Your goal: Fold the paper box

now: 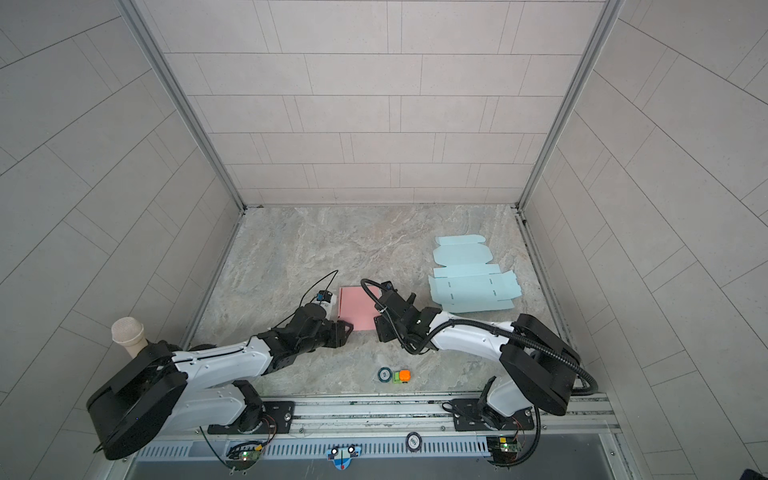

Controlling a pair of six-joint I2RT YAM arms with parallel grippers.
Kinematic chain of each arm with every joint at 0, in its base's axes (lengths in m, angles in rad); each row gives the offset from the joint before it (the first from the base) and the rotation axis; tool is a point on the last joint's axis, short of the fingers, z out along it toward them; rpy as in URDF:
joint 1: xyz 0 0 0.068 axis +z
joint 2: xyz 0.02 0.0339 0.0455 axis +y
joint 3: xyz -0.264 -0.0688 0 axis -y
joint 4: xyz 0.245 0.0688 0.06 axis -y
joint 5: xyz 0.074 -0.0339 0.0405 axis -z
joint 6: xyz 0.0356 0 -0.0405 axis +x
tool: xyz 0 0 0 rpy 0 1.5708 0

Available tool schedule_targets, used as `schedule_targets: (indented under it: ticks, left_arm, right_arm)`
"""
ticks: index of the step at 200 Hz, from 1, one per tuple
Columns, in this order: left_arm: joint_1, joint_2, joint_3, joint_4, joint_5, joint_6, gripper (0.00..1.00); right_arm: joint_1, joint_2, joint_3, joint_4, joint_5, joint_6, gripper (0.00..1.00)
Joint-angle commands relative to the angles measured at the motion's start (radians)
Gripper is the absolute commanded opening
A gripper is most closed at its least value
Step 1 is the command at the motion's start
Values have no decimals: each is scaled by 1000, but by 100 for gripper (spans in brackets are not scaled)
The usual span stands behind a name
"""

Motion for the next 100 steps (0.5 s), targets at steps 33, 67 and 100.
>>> schedule_targets:
  ticks: [33,67,100]
  left_arm:
    - [-3,22,0,21,-19,13,59]
    - [-3,31,7,20,-24,13,59]
    - [-3,34,12,18,-28,15,59]
  right_arm:
    - [-78,-9,152,-96,33,-127,62]
    - [-141,85,272,-124,-18,-173,62]
    - [-170,178,384,-134,-53,-208,62]
